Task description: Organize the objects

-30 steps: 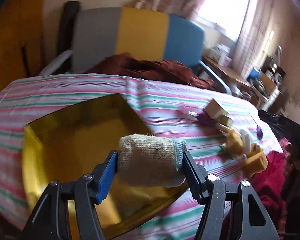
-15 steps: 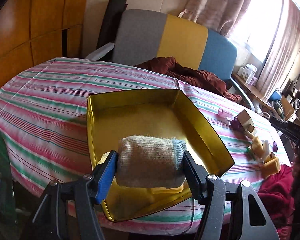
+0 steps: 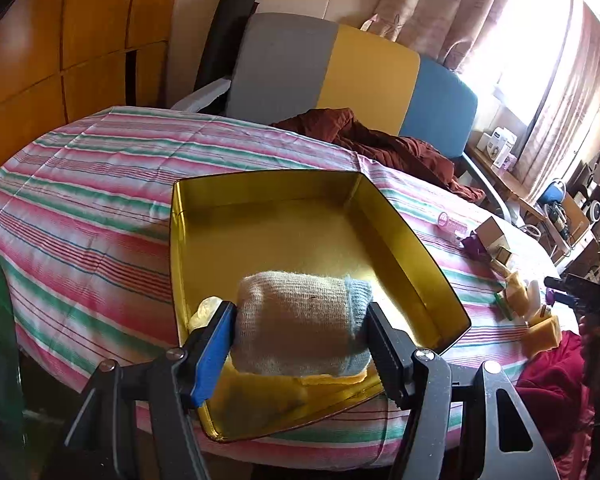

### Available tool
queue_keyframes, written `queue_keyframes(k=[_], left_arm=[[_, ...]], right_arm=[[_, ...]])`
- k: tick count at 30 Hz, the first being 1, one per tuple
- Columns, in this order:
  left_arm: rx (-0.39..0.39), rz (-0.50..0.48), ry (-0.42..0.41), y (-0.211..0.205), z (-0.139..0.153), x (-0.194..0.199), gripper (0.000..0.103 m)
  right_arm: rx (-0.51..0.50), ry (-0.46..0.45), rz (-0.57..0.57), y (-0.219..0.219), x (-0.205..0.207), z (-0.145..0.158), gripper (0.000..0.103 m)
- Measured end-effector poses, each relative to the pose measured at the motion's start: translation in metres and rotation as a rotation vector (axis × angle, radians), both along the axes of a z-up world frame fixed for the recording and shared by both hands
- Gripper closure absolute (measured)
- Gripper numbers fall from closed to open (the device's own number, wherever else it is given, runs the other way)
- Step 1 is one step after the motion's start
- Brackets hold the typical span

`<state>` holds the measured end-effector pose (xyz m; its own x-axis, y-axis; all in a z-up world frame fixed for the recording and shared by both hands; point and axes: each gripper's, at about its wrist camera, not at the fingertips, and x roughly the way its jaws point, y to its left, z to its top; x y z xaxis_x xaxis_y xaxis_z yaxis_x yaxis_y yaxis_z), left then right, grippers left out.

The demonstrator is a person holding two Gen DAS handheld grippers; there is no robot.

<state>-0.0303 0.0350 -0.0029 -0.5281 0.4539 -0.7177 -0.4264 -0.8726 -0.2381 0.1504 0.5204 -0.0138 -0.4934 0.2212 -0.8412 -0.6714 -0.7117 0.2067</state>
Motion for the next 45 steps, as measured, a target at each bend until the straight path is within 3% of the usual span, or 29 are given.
queue_keyframes(k=[4, 7, 9, 12, 16, 21, 27, 29, 32, 38, 40, 42, 45], left_arm=[[-0.007, 0.005, -0.009, -0.002, -0.002, 0.0, 0.038], [-0.011, 0.004, -0.019, -0.001, -0.005, 0.0, 0.038], [-0.011, 0.001, -0.02, -0.001, -0.006, 0.001, 0.038], [-0.009, 0.002, -0.023, -0.001, -0.007, 0.001, 0.037], [-0.013, 0.002, -0.022, -0.003, -0.007, 0.0, 0.037], [-0.037, -0.004, -0.009, -0.011, -0.007, 0.005, 0.037], [-0.06, 0.032, -0.033, -0.028, -0.021, 0.008, 0.037], [-0.053, 0.037, -0.037, -0.03, -0.025, 0.008, 0.031], [-0.064, 0.047, -0.022, -0.03, -0.026, 0.009, 0.02], [-0.047, 0.049, 0.007, -0.036, -0.02, 0.012, 0.014], [-0.032, 0.066, 0.009, -0.043, -0.02, 0.01, 0.014], [-0.026, 0.079, 0.003, -0.045, -0.02, 0.009, 0.014], [-0.012, 0.095, -0.007, -0.048, -0.021, 0.005, 0.014]], right_arm=[[0.019, -0.057, 0.053, -0.016, -0.021, -0.013, 0.026], [0.085, -0.149, 0.064, -0.022, -0.032, -0.024, 0.025], [0.064, -0.16, 0.059, -0.016, -0.033, -0.034, 0.028], [0.032, -0.113, 0.027, -0.008, -0.021, -0.031, 0.062], [0.093, -0.07, 0.015, -0.013, -0.007, -0.009, 0.078], [0.146, 0.068, 0.084, -0.039, -0.006, 0.041, 0.078], [0.203, 0.191, 0.351, -0.128, -0.052, 0.081, 0.078], [0.204, 0.206, 0.459, -0.167, -0.07, 0.082, 0.078], [0.224, 0.193, 0.596, -0.222, -0.097, 0.074, 0.078], [0.251, 0.079, 0.795, -0.306, -0.135, 0.028, 0.075], [0.192, 0.057, 0.846, -0.32, -0.142, 0.012, 0.072], [0.088, 0.053, 0.884, -0.324, -0.143, 0.0, 0.053], [-0.01, 0.056, 0.902, -0.323, -0.14, -0.011, 0.049]])
